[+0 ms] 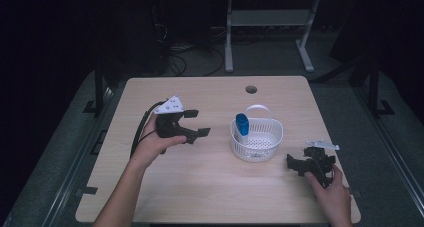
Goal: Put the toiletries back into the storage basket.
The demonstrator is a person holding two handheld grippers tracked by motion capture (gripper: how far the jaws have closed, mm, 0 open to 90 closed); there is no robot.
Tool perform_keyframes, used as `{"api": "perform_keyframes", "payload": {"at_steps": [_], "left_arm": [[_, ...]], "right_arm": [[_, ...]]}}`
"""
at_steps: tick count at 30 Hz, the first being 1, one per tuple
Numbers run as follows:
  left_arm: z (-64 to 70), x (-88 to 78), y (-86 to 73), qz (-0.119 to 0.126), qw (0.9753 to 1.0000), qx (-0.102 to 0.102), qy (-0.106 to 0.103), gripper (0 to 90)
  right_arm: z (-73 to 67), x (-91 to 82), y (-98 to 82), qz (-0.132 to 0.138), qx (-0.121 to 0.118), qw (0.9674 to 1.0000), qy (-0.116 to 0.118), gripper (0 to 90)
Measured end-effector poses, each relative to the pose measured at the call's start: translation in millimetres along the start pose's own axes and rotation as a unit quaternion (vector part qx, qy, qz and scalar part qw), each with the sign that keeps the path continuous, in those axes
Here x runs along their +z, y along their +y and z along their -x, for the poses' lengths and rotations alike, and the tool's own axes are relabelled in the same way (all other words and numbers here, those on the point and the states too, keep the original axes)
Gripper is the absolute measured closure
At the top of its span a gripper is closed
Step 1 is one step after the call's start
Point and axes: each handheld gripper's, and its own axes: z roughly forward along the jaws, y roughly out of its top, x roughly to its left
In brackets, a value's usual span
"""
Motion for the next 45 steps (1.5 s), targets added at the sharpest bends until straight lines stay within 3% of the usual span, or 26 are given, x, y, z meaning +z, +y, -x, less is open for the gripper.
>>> {"api": "perform_keyframes", "payload": {"at_steps": [10,26,31,33,34,35,45], "left_arm": [[-5.3,-23.4,-25.6,-0.027,0.9991,-0.002,0.032,19.3],[-9.3,-52.4,-69.8,-0.06,0.9952,-0.017,0.076,19.3],[-9.6,-61.1,-83.7,-0.077,0.9922,-0.02,0.096,19.4],[-9.3,-65.3,-91.6,-0.092,0.9893,-0.018,0.112,19.3],[-9.3,-65.3,-91.6,-0.092,0.9893,-0.018,0.112,19.3],[-9.8,-68.6,-97.3,-0.102,0.9871,-0.015,0.122,19.3],[-10.9,-80.8,-129.3,-0.121,0.9818,-0.034,0.142,19.1]], "right_arm": [[-0.2,0.1,0.0,-0.001,0.001,1.0,-0.001,0.4],[-0.2,0.1,0.0,-0.001,0.001,1.0,-0.001,0.4],[-0.2,0.1,0.0,0.0,0.001,1.0,-0.001,0.4],[-0.1,0.1,0.0,0.0,0.001,1.0,-0.001,0.4],[-0.1,0.1,0.0,0.0,0.001,1.0,-0.001,0.4],[-0.2,0.1,0.0,0.0,0.001,1.0,0.0,0.4],[-0.2,0.1,0.0,0.0,0.001,1.0,-0.001,0.4]]}}
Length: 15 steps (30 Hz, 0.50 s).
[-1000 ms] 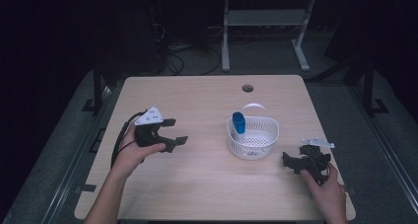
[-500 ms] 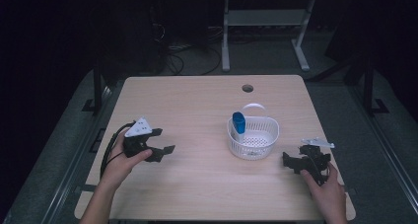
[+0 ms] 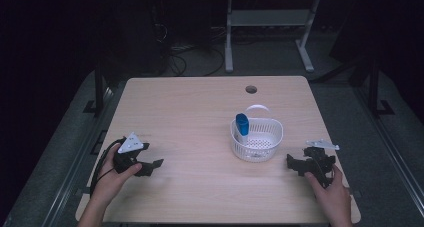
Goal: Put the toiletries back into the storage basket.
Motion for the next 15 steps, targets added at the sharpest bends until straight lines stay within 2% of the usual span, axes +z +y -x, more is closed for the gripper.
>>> {"api": "perform_keyframes", "payload": {"at_steps": [6,7,11,15], "left_arm": [[-4.5,3.9,-13.5,-0.012,0.9997,-0.008,0.019,19.1],[-5.3,5.4,-17.5,-0.018,0.9994,-0.007,0.028,19.1],[-7.7,7.8,-24.2,-0.022,0.9991,-0.015,0.033,19.1],[-10.2,8.6,-32.1,-0.028,0.9988,-0.01,0.04,19.1]], "right_arm": [[0.0,0.0,0.0,0.0,0.0,1.0,0.0,0.4],[0.0,0.0,0.0,0.0,0.0,1.0,0.0,0.4],[0.0,0.0,0.0,0.0,0.0,1.0,0.0,0.4],[0.0,0.0,0.0,0.0,0.0,1.0,0.0,0.4]]}}
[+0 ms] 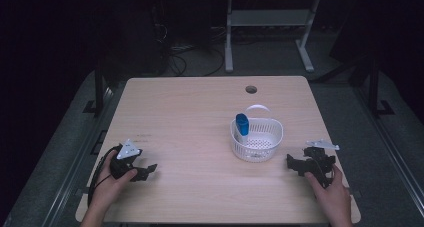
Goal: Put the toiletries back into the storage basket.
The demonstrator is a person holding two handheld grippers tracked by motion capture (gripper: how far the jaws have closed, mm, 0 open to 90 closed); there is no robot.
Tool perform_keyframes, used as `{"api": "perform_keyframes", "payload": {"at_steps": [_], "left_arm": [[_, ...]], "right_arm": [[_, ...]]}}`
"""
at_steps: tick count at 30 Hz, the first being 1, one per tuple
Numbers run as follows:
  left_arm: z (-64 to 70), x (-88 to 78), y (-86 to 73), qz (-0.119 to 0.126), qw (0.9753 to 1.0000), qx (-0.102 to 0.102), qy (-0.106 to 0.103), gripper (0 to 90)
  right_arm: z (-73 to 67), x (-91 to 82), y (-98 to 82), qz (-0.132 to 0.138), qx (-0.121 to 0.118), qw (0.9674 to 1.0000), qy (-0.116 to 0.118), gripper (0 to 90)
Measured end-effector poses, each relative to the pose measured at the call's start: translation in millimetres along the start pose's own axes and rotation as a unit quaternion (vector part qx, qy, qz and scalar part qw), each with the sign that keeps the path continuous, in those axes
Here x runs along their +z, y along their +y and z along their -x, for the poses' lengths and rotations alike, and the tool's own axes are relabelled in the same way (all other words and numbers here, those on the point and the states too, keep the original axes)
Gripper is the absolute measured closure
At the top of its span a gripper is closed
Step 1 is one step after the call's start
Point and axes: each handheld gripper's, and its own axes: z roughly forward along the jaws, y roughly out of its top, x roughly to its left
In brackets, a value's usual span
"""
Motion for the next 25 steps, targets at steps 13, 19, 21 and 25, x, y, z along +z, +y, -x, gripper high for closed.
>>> {"api": "perform_keyframes", "payload": {"at_steps": [13,19,21,25], "left_arm": [[-5.6,5.3,-13.2,0.006,0.9994,-0.019,-0.027,15.8],[-5.3,5.7,-13.1,0.007,0.9994,-0.018,-0.028,14.7],[-5.4,5.5,-13.0,0.005,0.9994,-0.018,-0.029,14.7],[-5.4,5.8,-13.0,0.006,0.9994,-0.017,-0.029,14.3]], "right_arm": [[0.0,0.0,0.0,0.0,0.0,1.0,0.0,0.4],[-0.2,-0.1,0.0,0.0,0.001,1.0,0.0,0.4],[-0.2,-0.1,0.0,0.0,0.001,1.0,0.0,0.4],[-0.3,0.0,0.1,0.0,0.002,1.0,0.0,0.4]]}}
